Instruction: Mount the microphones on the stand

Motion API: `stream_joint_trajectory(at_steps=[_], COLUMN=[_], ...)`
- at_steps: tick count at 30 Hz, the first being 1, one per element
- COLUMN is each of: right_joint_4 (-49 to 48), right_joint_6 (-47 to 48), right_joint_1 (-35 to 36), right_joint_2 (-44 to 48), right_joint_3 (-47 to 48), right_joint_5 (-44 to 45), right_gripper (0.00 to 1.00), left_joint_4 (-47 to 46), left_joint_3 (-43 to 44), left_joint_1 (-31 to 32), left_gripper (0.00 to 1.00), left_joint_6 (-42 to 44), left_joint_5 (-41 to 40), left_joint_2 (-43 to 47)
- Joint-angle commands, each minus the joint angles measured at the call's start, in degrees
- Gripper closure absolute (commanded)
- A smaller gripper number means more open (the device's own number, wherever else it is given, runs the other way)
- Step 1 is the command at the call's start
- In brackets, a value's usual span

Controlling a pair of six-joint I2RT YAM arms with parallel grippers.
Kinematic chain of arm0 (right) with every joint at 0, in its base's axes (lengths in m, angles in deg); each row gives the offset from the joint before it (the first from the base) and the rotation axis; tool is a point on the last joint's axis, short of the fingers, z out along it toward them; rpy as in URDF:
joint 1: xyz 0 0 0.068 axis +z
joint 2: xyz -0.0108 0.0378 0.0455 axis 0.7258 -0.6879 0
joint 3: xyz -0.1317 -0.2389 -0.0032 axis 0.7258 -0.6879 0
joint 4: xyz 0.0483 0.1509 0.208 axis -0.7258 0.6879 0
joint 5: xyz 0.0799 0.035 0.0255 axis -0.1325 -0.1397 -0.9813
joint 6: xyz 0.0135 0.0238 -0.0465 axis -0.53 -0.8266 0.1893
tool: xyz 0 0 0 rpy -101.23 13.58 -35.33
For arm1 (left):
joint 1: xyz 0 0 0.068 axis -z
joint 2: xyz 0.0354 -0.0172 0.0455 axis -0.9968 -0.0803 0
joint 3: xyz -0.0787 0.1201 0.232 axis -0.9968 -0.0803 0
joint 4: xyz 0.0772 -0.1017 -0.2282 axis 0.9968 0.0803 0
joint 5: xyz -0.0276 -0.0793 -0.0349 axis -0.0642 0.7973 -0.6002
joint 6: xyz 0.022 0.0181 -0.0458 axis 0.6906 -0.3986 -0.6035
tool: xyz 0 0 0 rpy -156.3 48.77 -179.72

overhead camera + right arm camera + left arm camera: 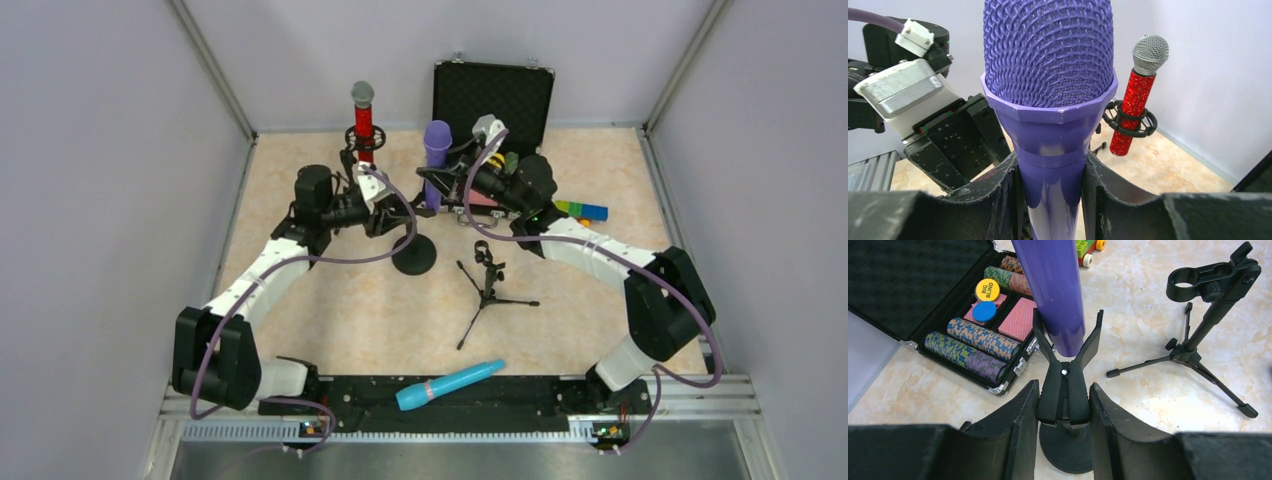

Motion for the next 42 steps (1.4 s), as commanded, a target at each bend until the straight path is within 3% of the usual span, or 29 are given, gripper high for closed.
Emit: stream_joint_trajectory(at_steps=[1, 27, 28, 30, 33, 34, 35, 42], right_joint_4=[-6.0, -13.2, -13.1, -12.8, -12.7, -12.6, -12.5, -12.2], right_joint_6=[0.8, 0.6, 0.5, 0.5, 0.6, 0.6, 0.6, 0.5], right_joint_1=[1.8, 4.9, 4.9, 4.9, 4.9, 4.9, 4.9, 4.9], right_joint_2=[-0.1, -1.1, -1.0, -1.0, -1.0, -1.0, -1.0, -1.2], right_joint_3=[0.3, -5.9, -5.9, -5.7, -5.5, -5.4, -5.3, -5.2], right_joint_5=[-0.7, 2.2, 2.3, 2.4, 2.3, 2.3, 2.2, 1.9], right_gripper=[1.0, 1.0, 1.0, 1.0, 1.0, 1.0, 1.0, 1.0], left_joint_4=[2.1, 2.9, 3.6, 5.3, 6.7, 6.5, 6.3, 6.3], left_joint_3=[1.3, 1.5, 1.8, 2.4, 2.6, 2.4, 2.3, 2.7], left_joint_1=[0.7, 1.0, 1.0, 1.0, 1.0, 1.0, 1.0, 1.0], left_gripper=[1.0, 1.0, 0.95, 0.67, 0.37, 0.12, 0.02, 0.04], left_joint_6=[1.1, 2.5, 3.2, 4.7, 5.5, 5.5, 5.5, 5.8], left_joint_5=[1.0, 1.0, 1.2, 1.3, 1.1, 0.9, 0.8, 0.9], left_joint_2=[-0.5, -0.4, -0.5, -0.8, -1.0, -1.1, -1.0, -2.0])
